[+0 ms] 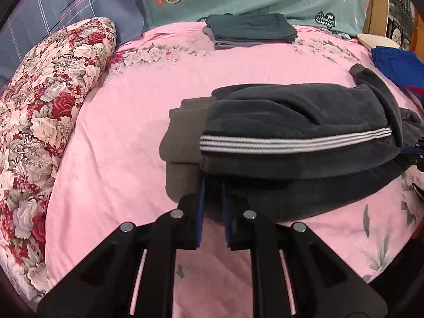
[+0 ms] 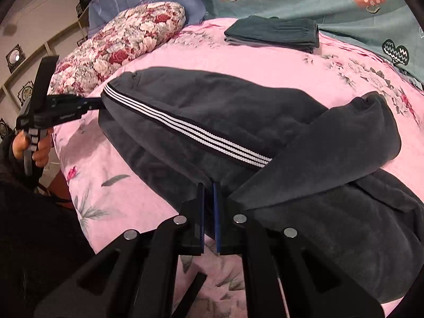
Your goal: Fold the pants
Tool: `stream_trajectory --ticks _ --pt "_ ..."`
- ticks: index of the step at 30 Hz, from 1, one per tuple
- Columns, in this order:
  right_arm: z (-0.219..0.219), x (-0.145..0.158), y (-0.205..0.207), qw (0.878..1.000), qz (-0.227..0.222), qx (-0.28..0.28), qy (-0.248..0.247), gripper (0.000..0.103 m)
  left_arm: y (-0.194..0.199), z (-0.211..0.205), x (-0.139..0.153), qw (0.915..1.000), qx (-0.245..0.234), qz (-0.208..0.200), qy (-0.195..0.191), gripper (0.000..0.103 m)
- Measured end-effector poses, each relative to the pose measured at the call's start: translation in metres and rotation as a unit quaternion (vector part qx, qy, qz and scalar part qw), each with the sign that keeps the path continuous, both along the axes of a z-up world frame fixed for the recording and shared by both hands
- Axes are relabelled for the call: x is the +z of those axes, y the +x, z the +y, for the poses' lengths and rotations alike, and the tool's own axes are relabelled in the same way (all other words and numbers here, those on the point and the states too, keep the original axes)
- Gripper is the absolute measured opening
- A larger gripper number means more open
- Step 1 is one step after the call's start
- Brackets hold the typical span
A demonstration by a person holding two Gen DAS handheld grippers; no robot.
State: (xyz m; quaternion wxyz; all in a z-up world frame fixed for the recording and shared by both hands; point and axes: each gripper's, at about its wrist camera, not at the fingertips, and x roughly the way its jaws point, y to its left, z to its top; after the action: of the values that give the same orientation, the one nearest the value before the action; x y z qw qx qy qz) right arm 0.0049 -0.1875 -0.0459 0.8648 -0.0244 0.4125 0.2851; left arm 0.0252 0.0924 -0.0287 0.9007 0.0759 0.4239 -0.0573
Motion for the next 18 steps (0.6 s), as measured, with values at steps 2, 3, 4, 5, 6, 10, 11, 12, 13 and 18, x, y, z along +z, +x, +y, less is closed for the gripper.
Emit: stream_trajectory --ticks 2,3,4,5,6,10,11,12,13,18 --pt "-0.001 0.011 -0.003 1.000 -0.015 0.000 0.006 0.006 -0.002 -0.001 0.010 0.9999 -0.003 -0.011 -0.002 0.012" --pt "-0.002 0.018 -0.004 1.000 -0.022 0.001 0.013 0.006 -0.002 -0.003 0.013 0.9999 -0.006 -0.014 0.002 0.012" --pt "-0.003 0.025 -0.004 0.999 -0.027 0.001 0.018 0.006 -0.001 -0.007 0.016 0.9998 -0.010 -0.017 0.006 0.012" --pt "-0.004 0.033 -0.003 0.999 -0.033 -0.001 0.023 0.006 -0.001 -0.011 0.018 0.9996 -0.015 -0.021 0.011 0.014" --pt "-0.007 0.038 -0.001 0.999 -0.036 -0.003 0.031 0.006 -0.002 -0.018 0.020 0.9992 -0.021 -0.027 0.019 0.018" --pt "-0.018 0.049 0.000 0.997 -0.037 -0.012 0.067 0.005 -0.009 -0.034 0.029 0.9972 -0.039 -0.057 0.030 0.060" --pt "-0.019 0.051 -0.001 0.997 -0.038 -0.009 0.071 0.005 -0.013 -0.038 0.033 0.9965 -0.050 -0.062 0.023 0.063" --pt "-0.019 0.051 -0.003 0.997 -0.039 -0.008 0.071 0.005 -0.015 -0.040 0.035 0.9962 -0.056 -0.064 0.017 0.072" --pt "-0.018 0.049 -0.004 0.997 -0.036 -0.005 0.069 0.005 -0.016 -0.040 0.038 0.9959 -0.058 -0.069 0.014 0.076" --pt "-0.016 0.037 0.001 0.998 -0.018 -0.008 0.067 0.005 0.003 -0.032 0.026 0.9986 -0.041 -0.033 -0.001 0.071"
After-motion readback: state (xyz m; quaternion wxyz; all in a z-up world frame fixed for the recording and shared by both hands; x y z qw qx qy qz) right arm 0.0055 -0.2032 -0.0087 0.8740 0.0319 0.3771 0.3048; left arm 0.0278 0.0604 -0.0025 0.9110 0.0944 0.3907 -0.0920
